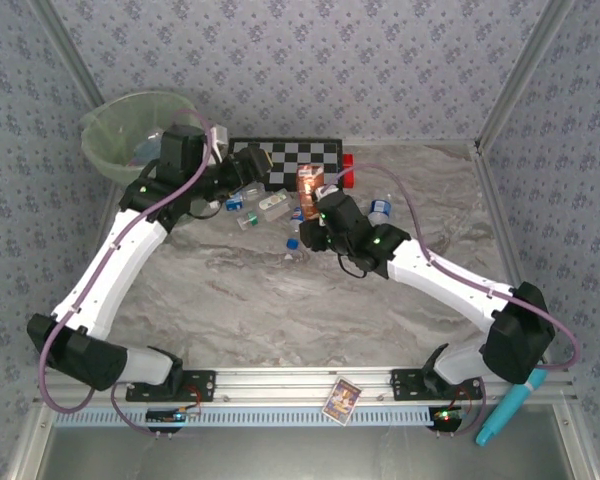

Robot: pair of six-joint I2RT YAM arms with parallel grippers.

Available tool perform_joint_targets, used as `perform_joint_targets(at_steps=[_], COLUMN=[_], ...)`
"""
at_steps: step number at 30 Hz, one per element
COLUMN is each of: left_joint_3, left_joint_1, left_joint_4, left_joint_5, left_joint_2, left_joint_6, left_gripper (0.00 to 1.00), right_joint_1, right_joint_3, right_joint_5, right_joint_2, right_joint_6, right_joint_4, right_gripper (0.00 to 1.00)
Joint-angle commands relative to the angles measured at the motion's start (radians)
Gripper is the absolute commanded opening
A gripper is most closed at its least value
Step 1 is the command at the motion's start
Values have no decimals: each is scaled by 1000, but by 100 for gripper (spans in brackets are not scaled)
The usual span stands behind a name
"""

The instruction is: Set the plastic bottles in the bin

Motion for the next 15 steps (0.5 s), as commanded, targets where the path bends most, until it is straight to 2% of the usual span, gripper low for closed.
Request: perform_joint_targets(at_steps=[1,4,15], left_joint_3=[20,32,54], left_joint_1=[-8,-24,-68], left_joint_4=[55,41,-4], left_joint_5=[126,152,199], left_joint_2=[23,41,90], left_joint_6=[6,42,113], left_gripper=[86,82,78], right_joint_1=[29,35,76], right_joint_3=[36,75,110], right_joint_5=[-6,-57,-156], right_joint_2=[-11,-10,6], right_joint_6=[-82,-85,-106], right_joint_4=[12,23,41], right_gripper=[32,32,32])
